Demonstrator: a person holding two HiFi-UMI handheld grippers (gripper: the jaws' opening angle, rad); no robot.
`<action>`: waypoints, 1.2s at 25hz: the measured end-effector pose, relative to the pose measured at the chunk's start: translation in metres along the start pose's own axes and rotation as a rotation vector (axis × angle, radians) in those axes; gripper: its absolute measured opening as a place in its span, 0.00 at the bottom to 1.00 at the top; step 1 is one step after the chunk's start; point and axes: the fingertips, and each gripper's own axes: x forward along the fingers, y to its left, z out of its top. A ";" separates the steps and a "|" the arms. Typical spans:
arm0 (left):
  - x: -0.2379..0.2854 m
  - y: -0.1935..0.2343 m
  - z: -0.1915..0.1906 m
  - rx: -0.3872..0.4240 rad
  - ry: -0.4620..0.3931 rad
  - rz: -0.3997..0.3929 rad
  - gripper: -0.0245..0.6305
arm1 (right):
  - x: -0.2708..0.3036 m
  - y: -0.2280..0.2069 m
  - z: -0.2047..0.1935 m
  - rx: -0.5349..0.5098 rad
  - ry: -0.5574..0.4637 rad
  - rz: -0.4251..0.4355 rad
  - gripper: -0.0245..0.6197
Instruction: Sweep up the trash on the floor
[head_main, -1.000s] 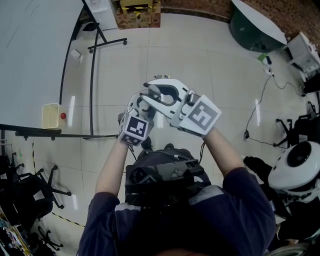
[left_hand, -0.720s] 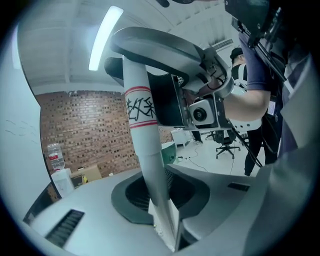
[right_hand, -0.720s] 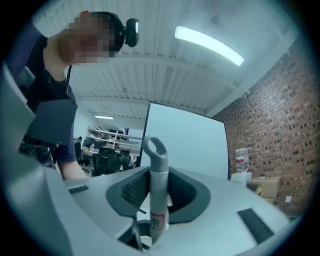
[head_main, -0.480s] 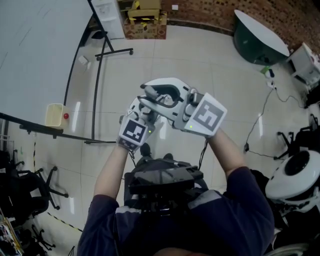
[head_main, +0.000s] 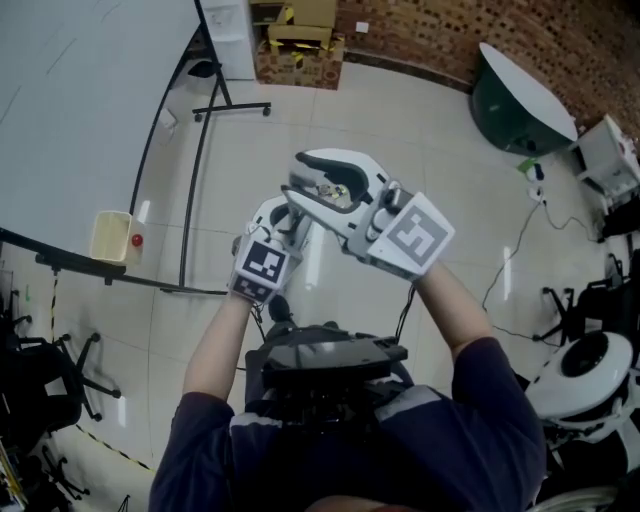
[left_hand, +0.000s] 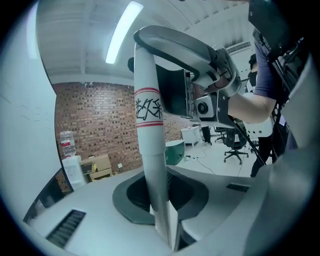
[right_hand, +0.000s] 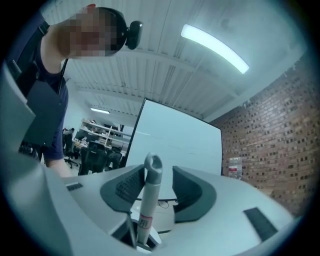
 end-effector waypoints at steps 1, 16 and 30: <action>-0.002 0.011 -0.006 -0.017 0.007 0.006 0.09 | 0.009 -0.004 -0.001 0.022 -0.007 0.000 0.36; -0.030 0.162 -0.094 -0.135 0.065 0.101 0.09 | 0.186 0.001 -0.061 -0.132 0.148 0.228 0.19; -0.042 0.264 -0.192 -0.381 0.221 0.398 0.30 | 0.277 -0.034 -0.159 -0.010 0.218 0.623 0.18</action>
